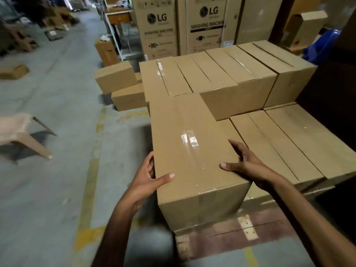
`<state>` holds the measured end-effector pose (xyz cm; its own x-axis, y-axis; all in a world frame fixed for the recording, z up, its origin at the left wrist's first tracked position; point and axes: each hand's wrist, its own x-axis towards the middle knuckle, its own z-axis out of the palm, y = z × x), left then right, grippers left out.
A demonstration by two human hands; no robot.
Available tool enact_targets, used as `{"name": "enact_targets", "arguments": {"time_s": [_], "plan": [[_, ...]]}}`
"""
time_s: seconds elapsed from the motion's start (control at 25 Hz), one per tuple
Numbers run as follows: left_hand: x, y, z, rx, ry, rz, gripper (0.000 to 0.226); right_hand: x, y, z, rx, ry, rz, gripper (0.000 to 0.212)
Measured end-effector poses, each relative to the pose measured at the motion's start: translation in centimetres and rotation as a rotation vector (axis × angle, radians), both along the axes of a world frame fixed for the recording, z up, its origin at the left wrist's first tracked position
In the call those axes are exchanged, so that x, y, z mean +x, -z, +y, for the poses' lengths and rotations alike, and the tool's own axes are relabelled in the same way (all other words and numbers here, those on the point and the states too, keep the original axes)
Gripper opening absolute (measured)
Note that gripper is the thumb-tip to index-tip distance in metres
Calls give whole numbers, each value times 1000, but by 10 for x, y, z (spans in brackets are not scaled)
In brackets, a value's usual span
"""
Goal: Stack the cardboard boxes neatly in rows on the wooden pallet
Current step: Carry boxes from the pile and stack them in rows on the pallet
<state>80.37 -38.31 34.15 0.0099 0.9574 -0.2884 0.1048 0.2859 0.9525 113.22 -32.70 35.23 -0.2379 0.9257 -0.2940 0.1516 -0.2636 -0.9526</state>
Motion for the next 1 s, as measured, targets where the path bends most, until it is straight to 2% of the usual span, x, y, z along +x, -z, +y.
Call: {"name": "enact_targets", "arguments": {"time_s": [0.2,0.4,0.52,0.76,1.0], "plan": [[4,10,15,-2,-19,27,119,3,22,22,11,-39,-4,101],[6,31,19,-13,-39,44,121,8,42,28,26,-76,-44,115],[7,38,18,-12,-54,32,121,5,45,26,23,-83,-39,108],[6,46,16,7,-44,60,116,4,66,19,5,-72,-35,109],[3,60,6,14,-90,47,99,2,73,18,7,-98,-16,104]]}}
